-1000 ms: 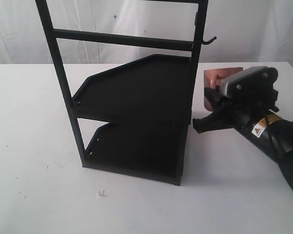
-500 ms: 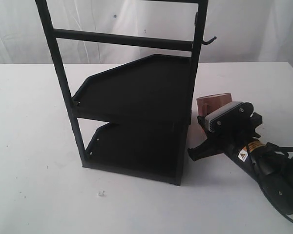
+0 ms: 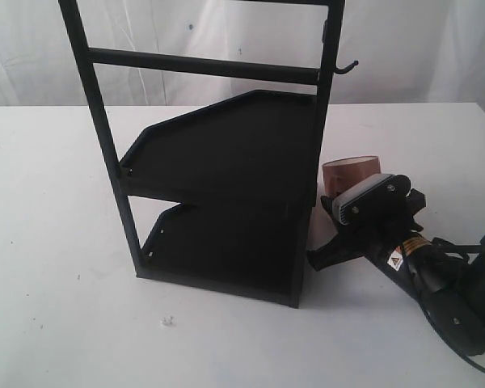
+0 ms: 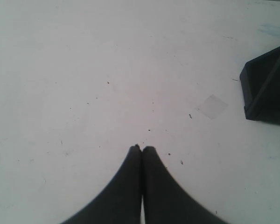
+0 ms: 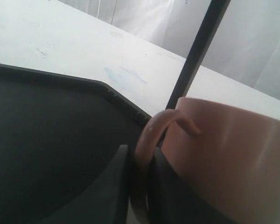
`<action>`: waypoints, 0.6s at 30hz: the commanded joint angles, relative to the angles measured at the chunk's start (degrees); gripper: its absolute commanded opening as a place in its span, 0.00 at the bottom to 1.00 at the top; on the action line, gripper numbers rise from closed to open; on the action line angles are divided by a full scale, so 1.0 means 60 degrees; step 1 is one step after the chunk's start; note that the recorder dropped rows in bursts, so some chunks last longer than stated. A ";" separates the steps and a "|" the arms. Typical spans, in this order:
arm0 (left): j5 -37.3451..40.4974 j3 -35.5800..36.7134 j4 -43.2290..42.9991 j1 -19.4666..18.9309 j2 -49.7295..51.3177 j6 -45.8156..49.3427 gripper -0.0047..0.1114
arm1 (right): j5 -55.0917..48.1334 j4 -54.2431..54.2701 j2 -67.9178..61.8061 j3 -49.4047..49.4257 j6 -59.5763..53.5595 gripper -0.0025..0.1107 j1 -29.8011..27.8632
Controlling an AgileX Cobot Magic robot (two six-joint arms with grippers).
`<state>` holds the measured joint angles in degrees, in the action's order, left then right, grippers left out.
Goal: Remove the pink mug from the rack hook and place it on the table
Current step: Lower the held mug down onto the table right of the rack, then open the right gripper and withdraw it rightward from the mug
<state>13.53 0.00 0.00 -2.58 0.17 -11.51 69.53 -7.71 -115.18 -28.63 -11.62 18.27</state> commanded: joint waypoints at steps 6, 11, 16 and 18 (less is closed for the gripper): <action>-0.0028 0.0000 0.0000 0.0072 -0.0028 -0.0004 0.04 | 0.0072 0.0025 -0.0056 0.0011 0.0063 0.18 -0.0003; -0.0028 0.0000 0.0000 0.0072 -0.0028 -0.0004 0.04 | 0.0072 -0.0074 -0.0056 0.0011 0.0304 0.22 -0.0003; -0.0028 0.0000 0.0000 0.0072 -0.0028 -0.0004 0.04 | 0.0072 -0.0219 -0.0035 0.0032 0.0420 0.38 -0.0003; -0.0028 0.0000 0.0000 0.0072 -0.0028 -0.0004 0.04 | 0.0072 -0.0258 0.0150 0.0303 0.0808 0.38 -0.0003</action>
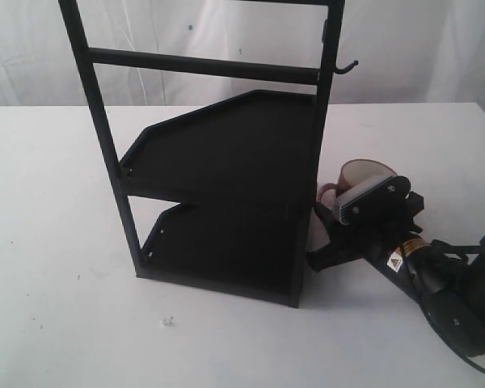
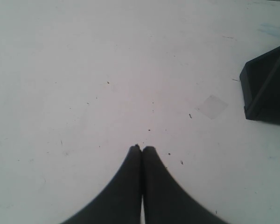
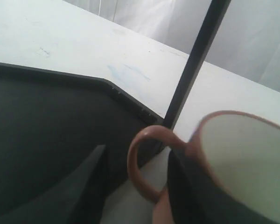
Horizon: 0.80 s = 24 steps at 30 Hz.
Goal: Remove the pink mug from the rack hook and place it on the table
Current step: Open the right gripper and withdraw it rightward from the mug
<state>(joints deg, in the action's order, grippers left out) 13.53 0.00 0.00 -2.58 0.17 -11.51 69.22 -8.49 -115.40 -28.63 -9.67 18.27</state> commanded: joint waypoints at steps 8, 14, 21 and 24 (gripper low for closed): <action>-0.0028 0.0000 0.0000 0.0072 -0.0028 -0.0004 0.04 | 0.0123 -0.0600 0.1548 0.1371 0.2665 0.38 -0.0003; -0.0028 0.0000 0.0000 0.0072 -0.0028 -0.0004 0.04 | 0.0123 -0.0526 0.3013 0.2481 0.3663 0.36 -0.0003; -0.0028 0.0000 0.0000 0.0072 -0.0028 -0.0004 0.04 | -0.0352 0.2644 0.4890 0.3686 0.3903 0.32 -0.0003; -0.0028 0.0000 0.0000 0.0072 -0.0028 -0.0004 0.04 | -0.2342 0.4456 0.5951 0.3768 0.3784 0.26 -0.0274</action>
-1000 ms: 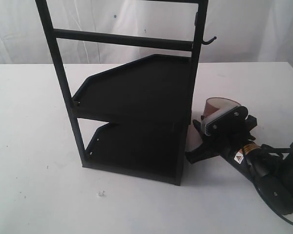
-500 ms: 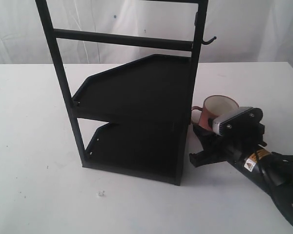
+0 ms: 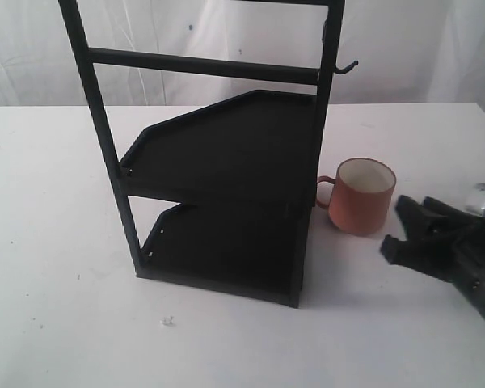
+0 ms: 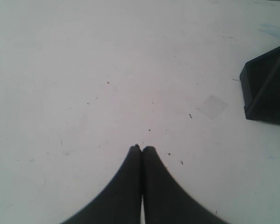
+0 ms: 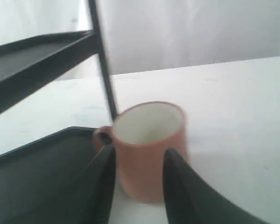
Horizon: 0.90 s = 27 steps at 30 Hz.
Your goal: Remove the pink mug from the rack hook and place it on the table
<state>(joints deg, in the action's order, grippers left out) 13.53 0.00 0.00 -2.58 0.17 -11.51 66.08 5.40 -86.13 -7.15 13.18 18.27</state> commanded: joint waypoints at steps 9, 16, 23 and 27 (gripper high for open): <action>-0.0028 0.0000 0.0000 0.0072 -0.0028 -0.0004 0.04 | -0.7787 0.2696 0.2888 -0.1220 -0.4176 0.14 -0.1797; -0.0028 0.0000 0.0000 0.0072 -0.0028 -0.0004 0.04 | -1.3801 0.2408 0.2921 -0.3480 -0.5913 0.14 -0.3229; -0.0028 0.0000 0.0000 0.0072 -0.0028 -0.0004 0.04 | -1.5321 0.1770 0.3818 -0.4038 -0.5913 0.14 -0.3838; -0.0028 0.0000 0.0000 0.0072 -0.0028 -0.0004 0.04 | -1.4533 0.1906 0.5602 -0.3360 -0.6174 0.14 -0.3703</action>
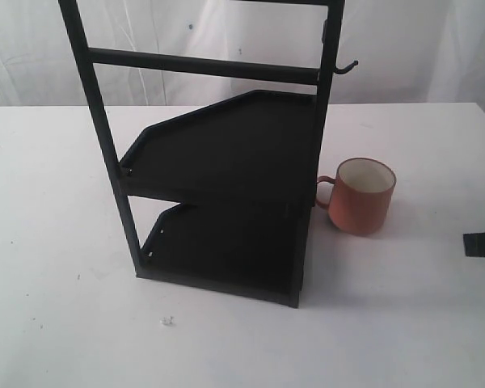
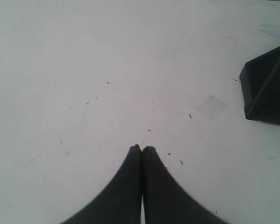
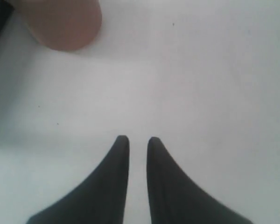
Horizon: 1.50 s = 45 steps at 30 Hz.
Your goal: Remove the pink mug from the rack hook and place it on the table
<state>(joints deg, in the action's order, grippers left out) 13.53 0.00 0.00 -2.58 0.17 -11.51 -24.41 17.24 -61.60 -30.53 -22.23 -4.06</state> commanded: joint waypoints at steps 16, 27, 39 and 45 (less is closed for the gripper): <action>-0.0028 0.0000 0.0000 0.0072 -0.0028 -0.0004 0.04 | 0.0089 0.0419 0.6388 0.1543 0.1712 0.05 0.1155; -0.0028 0.0000 0.0000 0.0072 -0.0028 -0.0004 0.04 | 0.0069 0.0419 0.8473 0.1543 0.1757 0.05 0.1155; -0.0028 0.0000 0.0000 0.0072 -0.0028 -0.0004 0.04 | 0.0336 -0.0178 0.9021 0.1943 0.1757 0.05 0.1138; -0.0028 0.0000 0.0000 0.0072 -0.0028 -0.0004 0.04 | 0.5022 -0.2000 1.0267 0.2489 0.2997 0.05 0.1138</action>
<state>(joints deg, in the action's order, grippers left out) 13.53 0.00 0.00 -2.58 0.17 -11.51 -7.77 9.94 -2.17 -16.87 -8.41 2.68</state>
